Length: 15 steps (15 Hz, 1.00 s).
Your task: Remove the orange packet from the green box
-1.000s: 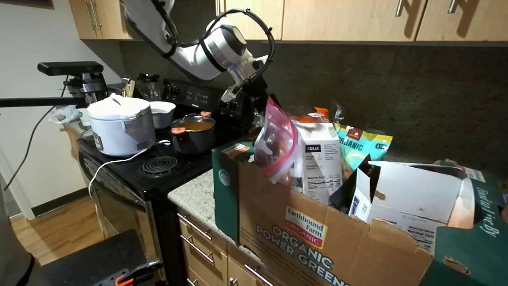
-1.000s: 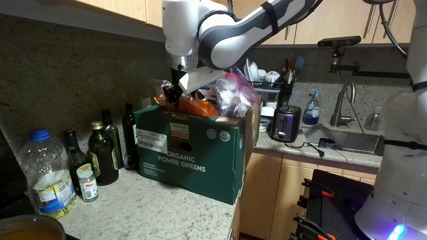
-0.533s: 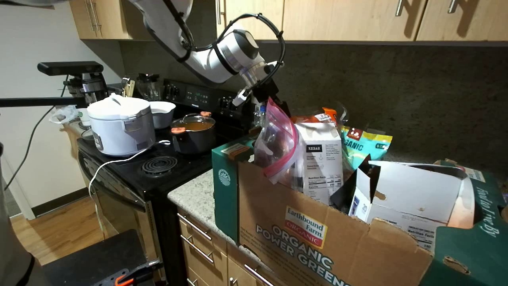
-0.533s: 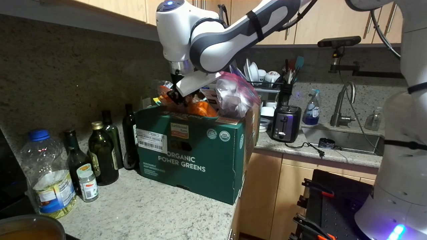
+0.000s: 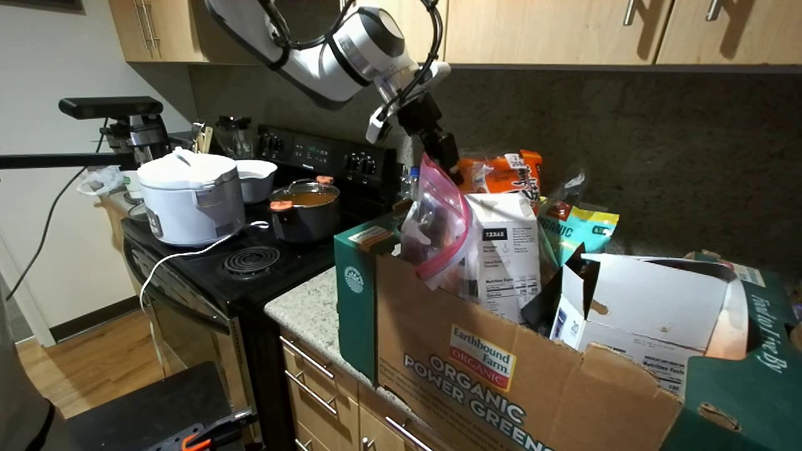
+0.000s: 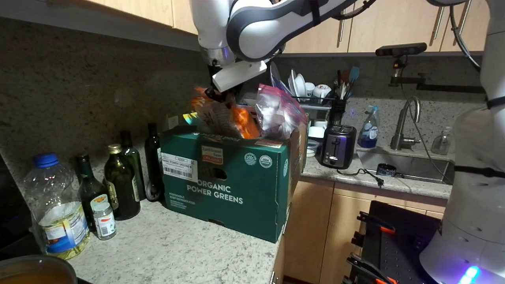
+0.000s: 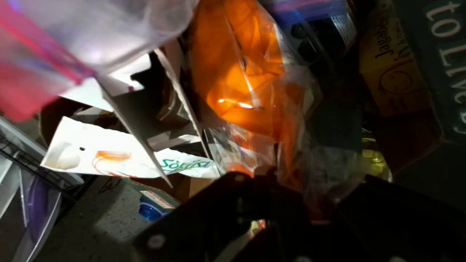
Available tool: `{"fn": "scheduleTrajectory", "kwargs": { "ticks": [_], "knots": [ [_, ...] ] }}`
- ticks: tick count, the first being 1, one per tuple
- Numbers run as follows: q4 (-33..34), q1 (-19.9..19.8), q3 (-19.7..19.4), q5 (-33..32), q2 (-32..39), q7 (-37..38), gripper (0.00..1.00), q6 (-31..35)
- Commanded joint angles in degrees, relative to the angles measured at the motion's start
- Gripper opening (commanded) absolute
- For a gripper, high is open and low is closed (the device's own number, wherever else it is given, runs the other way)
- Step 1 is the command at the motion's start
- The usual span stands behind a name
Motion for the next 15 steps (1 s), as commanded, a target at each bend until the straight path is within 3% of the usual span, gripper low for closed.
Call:
{"fn": "scheduleTrajectory", "kwargs": {
  "ticks": [1,9,15],
  "knots": [
    [-3.5,0.0,0.9,2.7,-6.8,-0.7,0.0,-2.9],
    [-7.4,-0.9,2.2,6.2,-15.0,-1.4,0.01,-3.1],
    [-7.0,-0.5,4.9,7.1,-17.9,-6.1,0.01,-3.8]
  ]
}}
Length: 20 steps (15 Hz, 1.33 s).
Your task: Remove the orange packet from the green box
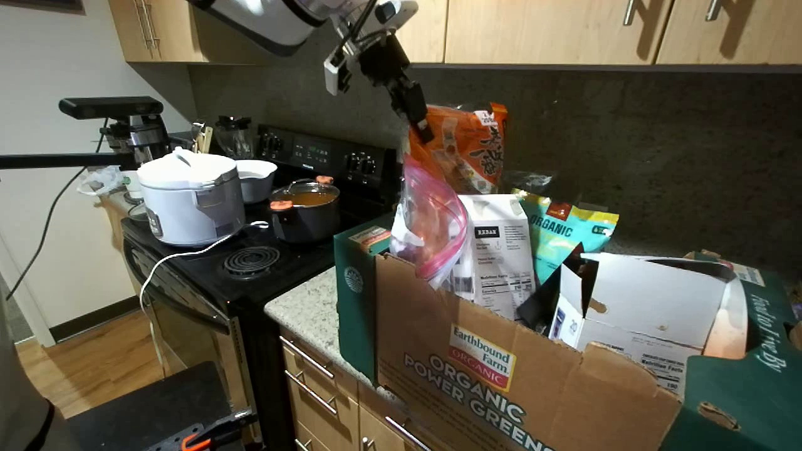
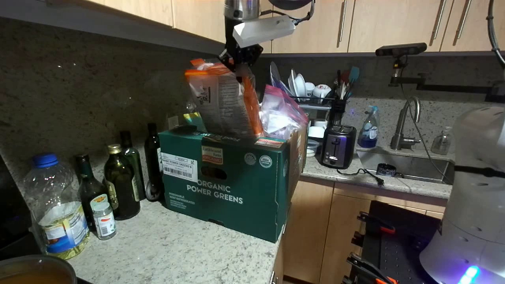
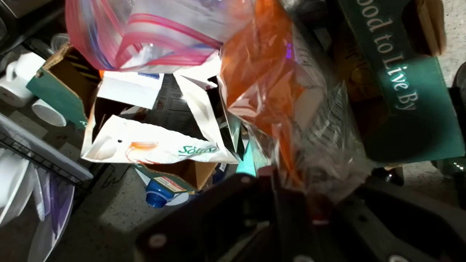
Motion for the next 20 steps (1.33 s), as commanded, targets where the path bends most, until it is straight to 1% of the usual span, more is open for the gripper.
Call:
{"fn": "scheduleTrajectory", "kwargs": {
  "ticks": [1,5,9,14,20],
  "knots": [
    [0.0,-0.3,2.6,0.5,-3.1,-3.6,0.01,-1.9],
    [1.1,-0.2,4.5,0.6,-4.1,-7.5,0.01,-2.4],
    [3.4,0.3,6.3,1.4,-3.8,-12.0,0.01,-4.2],
    [8.1,1.1,9.2,2.2,-2.5,-16.4,0.01,-9.8],
    [13.9,2.7,12.2,2.3,-1.0,-18.6,0.01,-16.2]
  ]
}}
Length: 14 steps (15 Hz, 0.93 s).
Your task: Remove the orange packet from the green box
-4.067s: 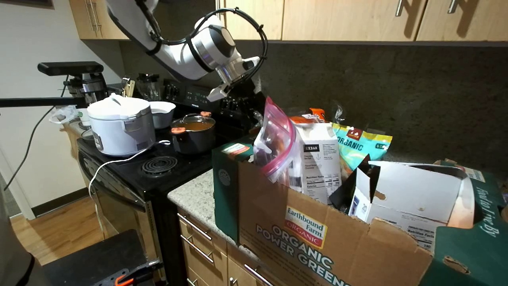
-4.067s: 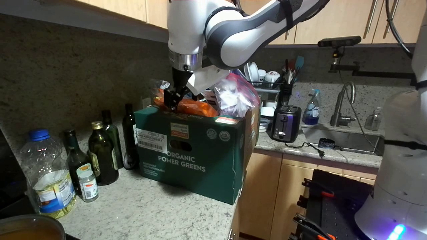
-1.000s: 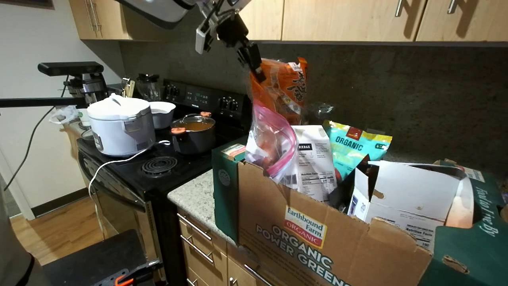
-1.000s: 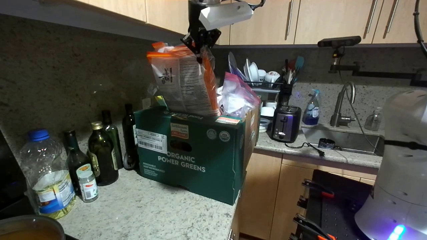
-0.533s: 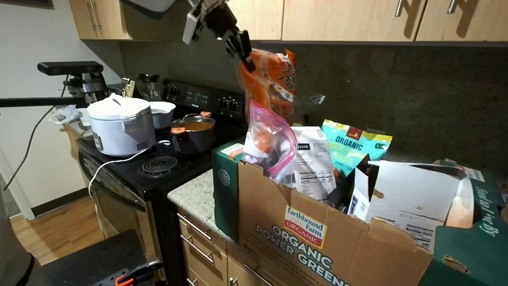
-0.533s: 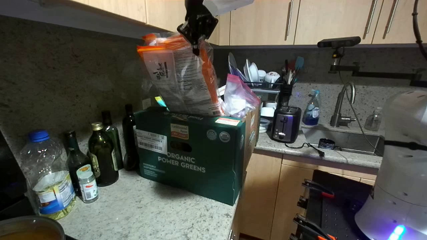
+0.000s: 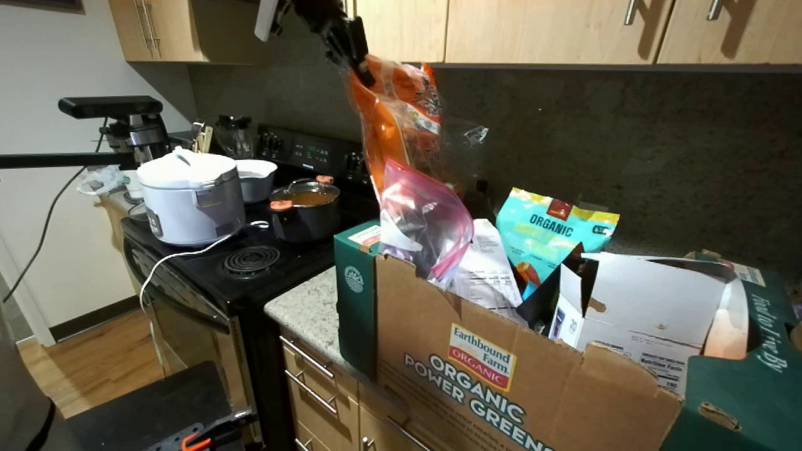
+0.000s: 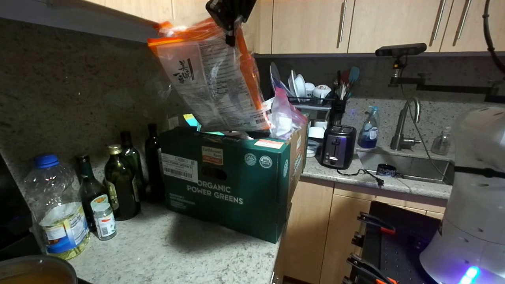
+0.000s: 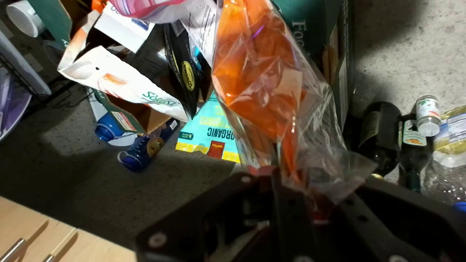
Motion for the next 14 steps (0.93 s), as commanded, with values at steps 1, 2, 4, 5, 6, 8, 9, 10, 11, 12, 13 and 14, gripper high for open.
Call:
{"fn": "scheduleTrajectory", "kwargs": {
  "ticks": [1,2,4,5,6,8,9,10,11,12,13,14],
  "knots": [
    [5.3,1.0,1.5,0.9,1.5,-2.5,0.01,-5.1],
    [6.2,1.4,2.0,1.1,2.1,-2.3,0.01,-6.1],
    [7.7,2.0,2.6,1.5,2.8,-2.5,0.01,-7.6],
    [8.8,2.3,2.9,1.5,3.8,-2.2,0.01,-8.4],
    [9.2,2.5,3.0,1.9,4.1,-2.4,0.01,-8.7],
    [11.1,3.2,3.2,2.8,5.7,-2.6,0.01,-9.8],
    [12.3,3.7,3.2,3.4,6.6,-2.8,0.01,-10.3],
    [13.6,4.2,3.4,3.8,7.7,-2.8,0.01,-11.0],
    [14.5,4.7,3.4,4.2,8.3,-3.1,0.01,-11.5],
    [15.8,5.4,3.6,4.0,9.4,-3.2,0.01,-12.3],
    [16.8,6.0,3.6,4.1,10.0,-3.8,0.01,-12.9],
    [18.0,6.7,3.7,3.9,10.9,-3.7,0.01,-13.4]
  ]
}}
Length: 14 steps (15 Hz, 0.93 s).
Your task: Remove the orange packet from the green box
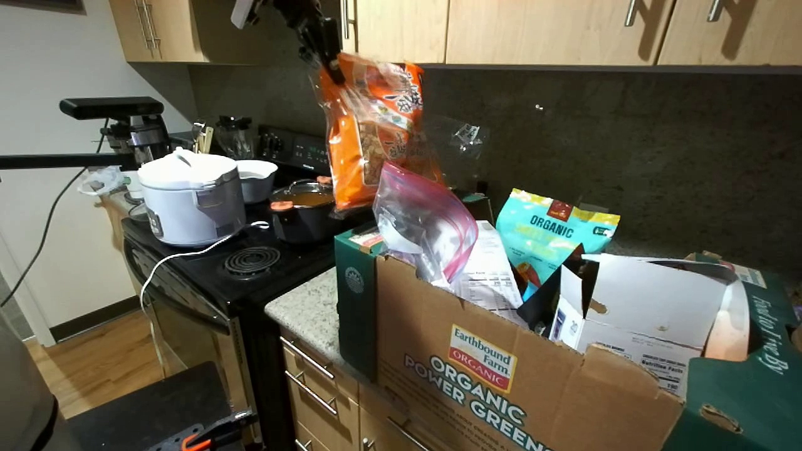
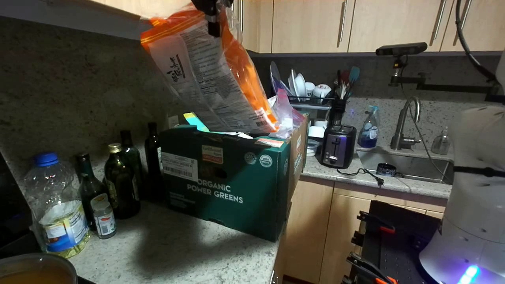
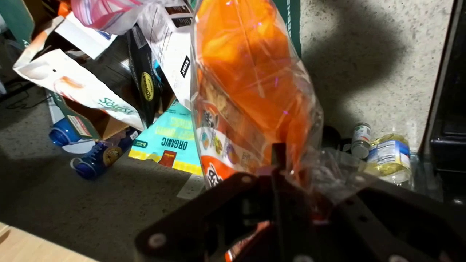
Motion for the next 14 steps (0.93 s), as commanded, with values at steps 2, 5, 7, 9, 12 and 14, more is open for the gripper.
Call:
{"fn": "scheduleTrajectory", "kwargs": {
  "ticks": [2,5,7,9,12,14],
  "knots": [
    [8.2,3.1,0.6,0.4,4.5,-2.1,0.01,-5.2],
    [11.4,4.9,0.4,0.4,6.6,-2.4,0.01,-6.4],
    [13.0,5.8,0.1,0.5,7.8,-3.2,0.01,-6.8],
    [14.6,6.3,-0.4,1.6,9.1,-4.1,0.01,-6.9],
    [16.9,5.9,-1.3,6.5,11.2,-7.9,0.01,-7.2],
    [17.2,5.4,-2.3,10.4,11.9,-9.5,0.01,-6.6]
  ]
}}
